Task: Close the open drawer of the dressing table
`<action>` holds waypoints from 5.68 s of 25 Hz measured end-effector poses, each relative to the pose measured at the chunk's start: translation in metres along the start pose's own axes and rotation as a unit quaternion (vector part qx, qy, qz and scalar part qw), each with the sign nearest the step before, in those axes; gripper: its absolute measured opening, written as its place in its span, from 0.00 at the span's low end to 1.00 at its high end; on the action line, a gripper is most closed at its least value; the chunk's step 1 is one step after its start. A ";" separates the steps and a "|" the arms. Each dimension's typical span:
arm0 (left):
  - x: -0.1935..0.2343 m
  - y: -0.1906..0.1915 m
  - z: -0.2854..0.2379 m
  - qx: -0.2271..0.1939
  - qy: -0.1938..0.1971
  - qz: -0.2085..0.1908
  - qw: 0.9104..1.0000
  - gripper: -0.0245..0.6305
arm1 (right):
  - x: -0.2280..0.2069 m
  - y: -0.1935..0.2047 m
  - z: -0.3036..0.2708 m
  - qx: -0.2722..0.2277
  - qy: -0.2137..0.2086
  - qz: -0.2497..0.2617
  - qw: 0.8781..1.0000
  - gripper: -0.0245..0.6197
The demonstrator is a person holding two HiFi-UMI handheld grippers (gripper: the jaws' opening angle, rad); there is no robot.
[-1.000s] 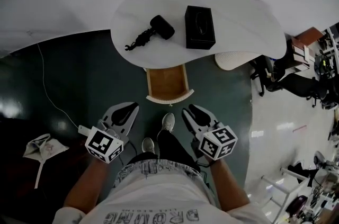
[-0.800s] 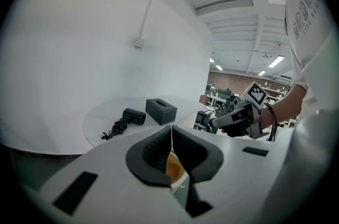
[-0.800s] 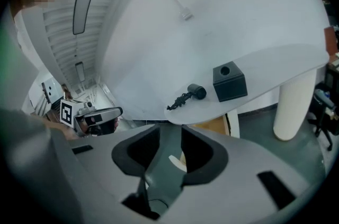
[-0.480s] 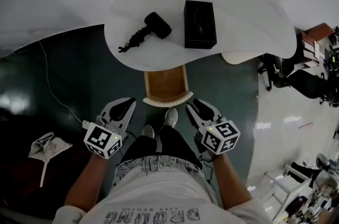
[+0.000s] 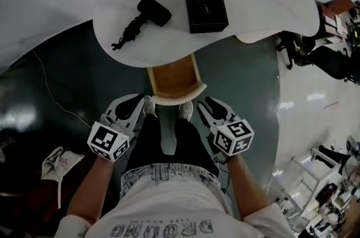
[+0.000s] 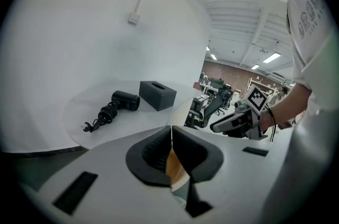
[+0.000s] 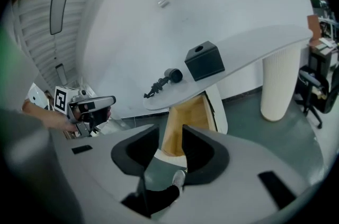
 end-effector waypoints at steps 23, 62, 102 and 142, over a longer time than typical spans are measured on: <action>0.084 0.057 -0.002 0.108 0.091 -0.025 0.990 0.07 | -0.010 0.178 -0.127 0.119 0.093 -0.056 0.987 0.28; 0.141 0.073 -0.011 0.036 0.049 -0.016 0.998 0.07 | -0.056 0.080 -0.260 -0.024 0.084 -0.080 0.993 0.22; 0.071 -0.040 0.019 -0.039 0.010 -0.015 0.999 0.07 | -0.038 0.016 -0.224 0.012 0.037 -0.098 0.994 0.31; 0.037 -0.141 0.067 -0.161 0.013 -0.059 0.985 0.07 | 0.117 -0.175 -0.010 -0.216 -0.058 0.032 0.974 0.18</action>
Point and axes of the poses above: the fingertips, and each gripper's own axes: z backward along the fingers, x to its left, y out of its underside, the point moved 7 cm from there along z, backward along the fingers, and after that the axes turned 7 degrees about z, right-handed, at the moved point
